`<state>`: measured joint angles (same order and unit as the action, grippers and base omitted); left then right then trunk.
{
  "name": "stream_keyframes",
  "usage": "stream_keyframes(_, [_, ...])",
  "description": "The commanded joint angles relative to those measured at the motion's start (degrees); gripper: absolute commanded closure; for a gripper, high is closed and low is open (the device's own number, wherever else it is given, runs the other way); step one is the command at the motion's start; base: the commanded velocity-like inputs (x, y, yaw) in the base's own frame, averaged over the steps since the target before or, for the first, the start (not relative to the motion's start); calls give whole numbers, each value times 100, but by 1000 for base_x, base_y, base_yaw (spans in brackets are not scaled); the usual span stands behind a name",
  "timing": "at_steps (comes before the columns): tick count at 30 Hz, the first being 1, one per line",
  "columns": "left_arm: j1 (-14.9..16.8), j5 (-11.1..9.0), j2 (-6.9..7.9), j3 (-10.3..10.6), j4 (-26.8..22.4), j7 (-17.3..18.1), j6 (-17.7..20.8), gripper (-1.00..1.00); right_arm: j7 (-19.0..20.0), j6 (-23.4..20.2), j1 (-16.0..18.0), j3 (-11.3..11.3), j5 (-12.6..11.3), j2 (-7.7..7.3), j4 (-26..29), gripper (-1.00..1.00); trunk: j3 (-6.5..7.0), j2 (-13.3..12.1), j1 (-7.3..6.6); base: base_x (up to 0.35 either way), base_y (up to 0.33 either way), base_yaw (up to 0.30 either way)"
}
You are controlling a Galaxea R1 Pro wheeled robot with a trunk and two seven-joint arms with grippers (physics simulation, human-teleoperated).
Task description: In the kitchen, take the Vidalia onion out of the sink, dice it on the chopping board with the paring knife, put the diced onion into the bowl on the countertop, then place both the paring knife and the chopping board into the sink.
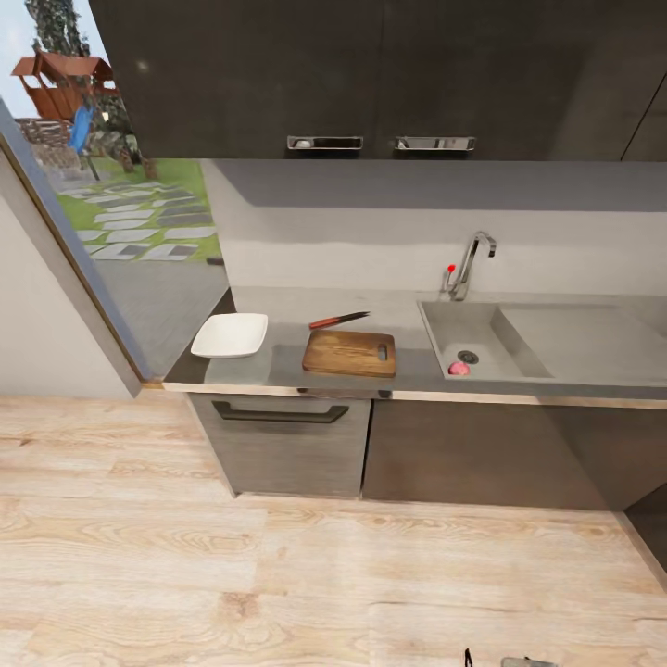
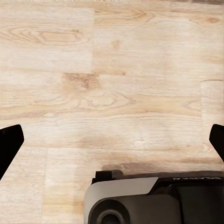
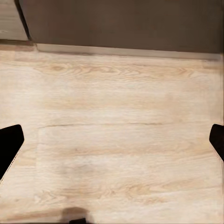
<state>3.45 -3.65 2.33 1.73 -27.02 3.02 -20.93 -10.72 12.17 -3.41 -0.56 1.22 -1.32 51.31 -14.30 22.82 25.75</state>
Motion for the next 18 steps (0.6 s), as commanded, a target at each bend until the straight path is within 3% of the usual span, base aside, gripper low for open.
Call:
stream_keyframes(1, [3,-39,4,16,2,18,-16,-100,-15,5,-2,-40,-21,0,39,-100,-9,10,3,0,0,0])
stream_keyframes(8, [6,-39,4,12,5,15,-9,-100,18,25,-2,-214,-210,26,89,-100,-9,10,3,84,-71,0])
stream_keyframes(18, [6,-57,0,11,10,6,-7,-100,35,57,-2,-199,-222,70,-348,-100,50,10,3,153,-256,-120])
